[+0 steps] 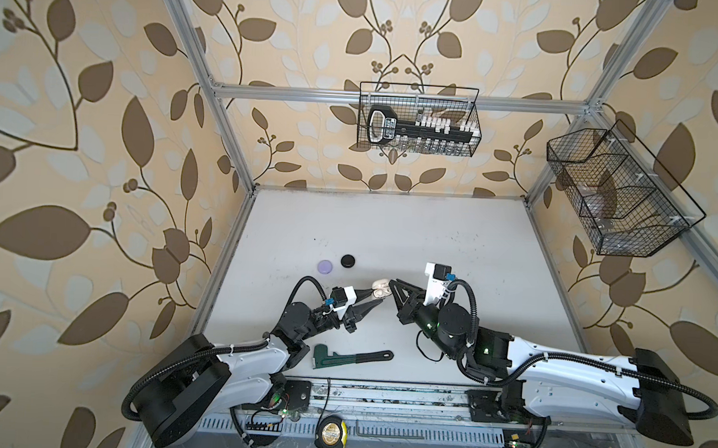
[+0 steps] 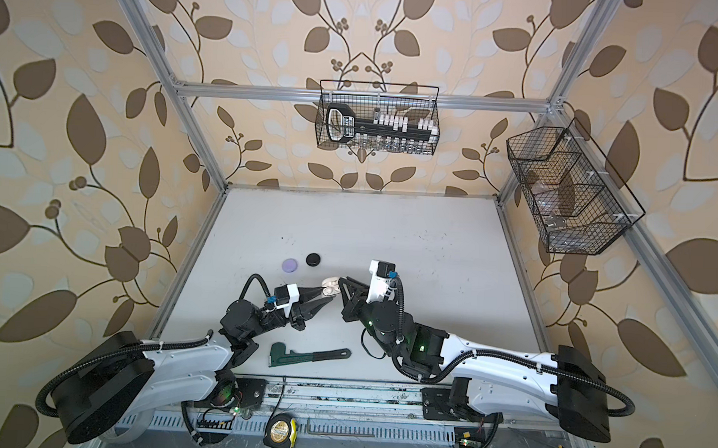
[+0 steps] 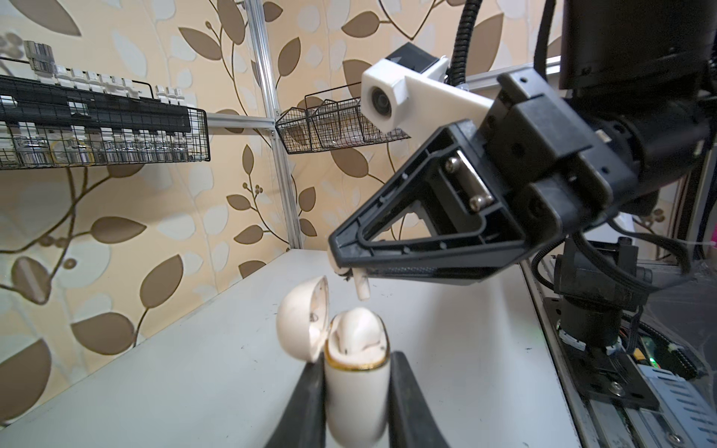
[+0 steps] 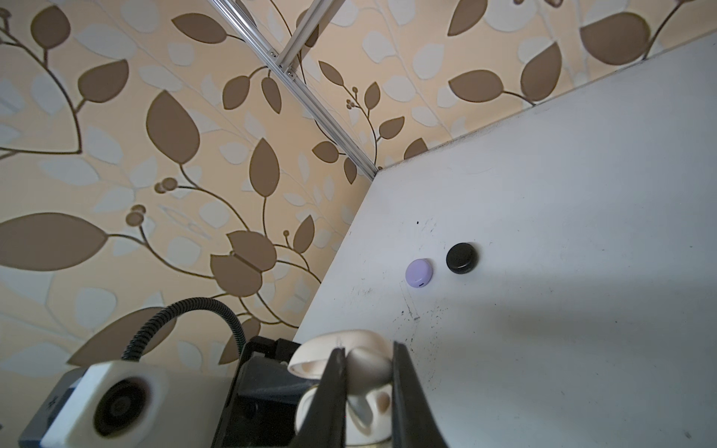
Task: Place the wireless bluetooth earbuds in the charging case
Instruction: 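Carry the earbud to the open cream case held by the left gripper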
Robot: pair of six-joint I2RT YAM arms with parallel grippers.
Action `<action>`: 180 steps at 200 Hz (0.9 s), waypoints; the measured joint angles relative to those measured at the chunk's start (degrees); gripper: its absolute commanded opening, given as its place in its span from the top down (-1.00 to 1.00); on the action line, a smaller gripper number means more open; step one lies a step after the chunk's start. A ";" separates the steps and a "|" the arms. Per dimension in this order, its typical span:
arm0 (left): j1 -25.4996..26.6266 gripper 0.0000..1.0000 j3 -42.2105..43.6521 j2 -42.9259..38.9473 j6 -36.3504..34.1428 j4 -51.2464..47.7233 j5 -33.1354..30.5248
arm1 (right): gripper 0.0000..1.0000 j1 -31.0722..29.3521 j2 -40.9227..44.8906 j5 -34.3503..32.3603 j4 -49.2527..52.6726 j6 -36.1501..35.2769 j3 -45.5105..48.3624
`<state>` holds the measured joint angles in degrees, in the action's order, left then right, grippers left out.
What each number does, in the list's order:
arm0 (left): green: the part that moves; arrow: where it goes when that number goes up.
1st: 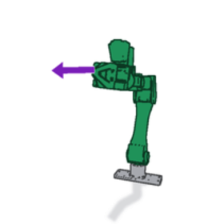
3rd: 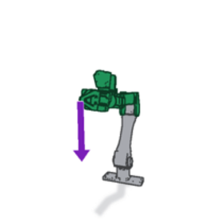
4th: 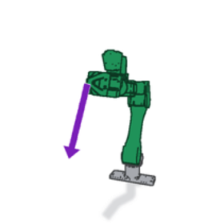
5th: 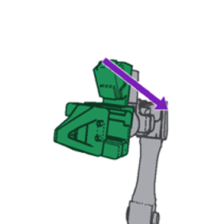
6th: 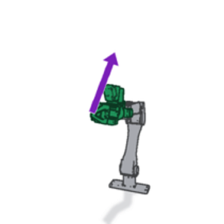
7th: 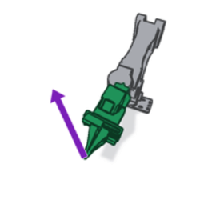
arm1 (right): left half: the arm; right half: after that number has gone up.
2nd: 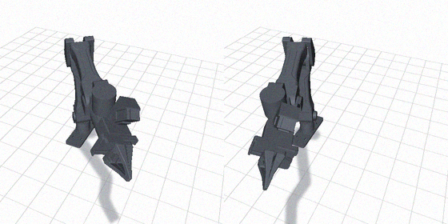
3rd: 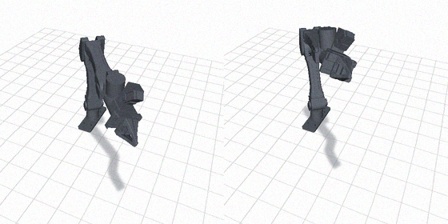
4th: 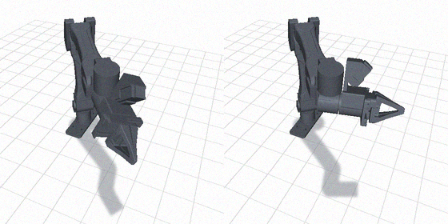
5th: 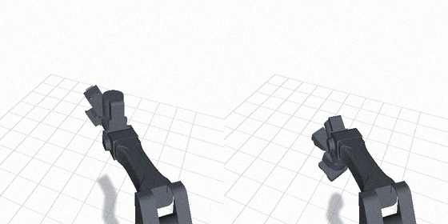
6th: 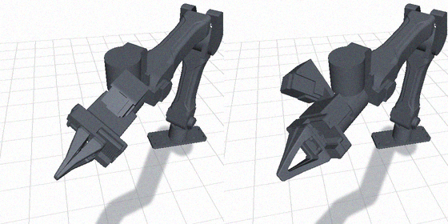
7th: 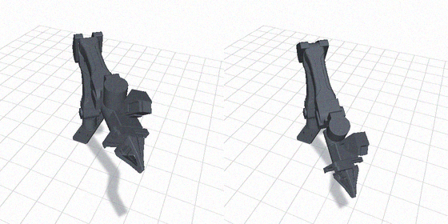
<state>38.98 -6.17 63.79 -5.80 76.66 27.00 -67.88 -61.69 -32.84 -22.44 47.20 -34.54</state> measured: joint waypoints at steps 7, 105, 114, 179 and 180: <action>0.00 1.00 0.00 0.00 0.00 0.00 0.00 | 0.74 0.00 0.00 -0.17 -0.07 0.15 0.31; -0.02 1.00 0.00 0.00 0.00 -0.24 -0.02 | 0.74 0.00 -1.99 -1.29 -2.54 0.39 0.92; -0.02 1.00 0.00 0.00 0.00 -0.26 -0.04 | 0.74 0.00 -2.14 -1.33 -2.71 0.39 0.92; -0.02 1.00 0.00 0.00 0.07 -0.63 -0.28 | 0.74 -0.02 -3.34 -1.73 -4.00 0.37 0.92; -0.02 1.00 0.00 0.00 0.07 -0.63 -0.28 | 0.74 -0.02 -3.34 -1.75 -4.00 0.37 0.92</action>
<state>38.96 -6.17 63.79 -5.74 76.03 26.72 -67.90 -65.04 -34.59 -26.44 47.57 -33.63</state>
